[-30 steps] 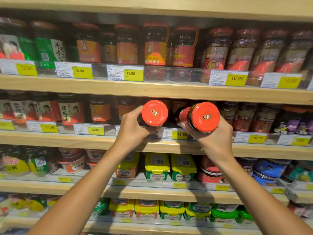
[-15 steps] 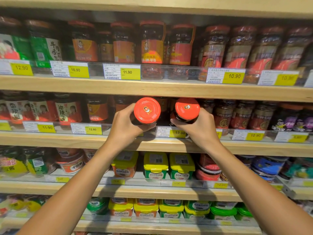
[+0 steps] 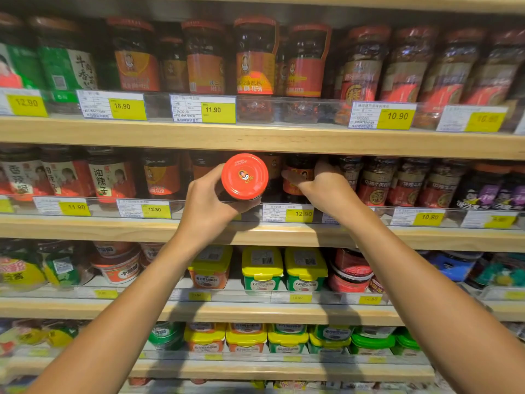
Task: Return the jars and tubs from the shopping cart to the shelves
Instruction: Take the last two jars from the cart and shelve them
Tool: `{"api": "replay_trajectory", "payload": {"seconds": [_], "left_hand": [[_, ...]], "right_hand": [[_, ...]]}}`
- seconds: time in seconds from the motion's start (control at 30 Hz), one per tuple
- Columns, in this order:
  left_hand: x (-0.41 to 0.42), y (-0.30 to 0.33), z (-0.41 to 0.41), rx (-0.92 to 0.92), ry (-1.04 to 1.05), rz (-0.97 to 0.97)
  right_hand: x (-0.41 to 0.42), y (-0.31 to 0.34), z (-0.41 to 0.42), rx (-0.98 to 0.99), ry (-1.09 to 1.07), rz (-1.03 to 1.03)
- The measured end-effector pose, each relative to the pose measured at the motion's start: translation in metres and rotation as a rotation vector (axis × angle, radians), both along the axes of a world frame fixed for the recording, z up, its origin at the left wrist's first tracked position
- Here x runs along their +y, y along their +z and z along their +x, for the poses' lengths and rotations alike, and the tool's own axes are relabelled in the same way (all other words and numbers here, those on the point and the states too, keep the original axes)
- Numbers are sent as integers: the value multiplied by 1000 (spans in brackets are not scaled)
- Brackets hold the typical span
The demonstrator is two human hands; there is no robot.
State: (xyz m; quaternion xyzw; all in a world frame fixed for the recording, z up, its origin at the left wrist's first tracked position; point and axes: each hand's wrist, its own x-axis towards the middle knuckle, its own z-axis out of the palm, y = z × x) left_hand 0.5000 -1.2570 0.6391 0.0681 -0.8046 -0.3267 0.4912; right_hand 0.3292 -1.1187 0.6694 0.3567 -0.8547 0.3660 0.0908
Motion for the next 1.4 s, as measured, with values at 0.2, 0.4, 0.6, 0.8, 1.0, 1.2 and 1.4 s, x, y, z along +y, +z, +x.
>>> {"api": "replay_trajectory", "payload": {"seconds": [0.2,0.4,0.6,0.8,1.0,1.2,1.4], "left_hand": [[4,1,2,23,-6,-15],[2,2,-5,1,-16,-22],[-8,-5,-22,-85,46,20],[-10,-2,-31,-149,118,62],[2,16,-36,-370,286,5],[8,22,-35,-473,340,-41],[6,7,-10,-486,460,-208]], "right_hand": [[12,-3,9,15,41,49],[39,-26,20,200,18,22],[59,-39,21,216,126,-143],[66,-44,17,219,141,-193],[67,-48,15,215,143,-182],[67,-52,11,235,148,-139],[72,-53,11,275,148,-84]]}}
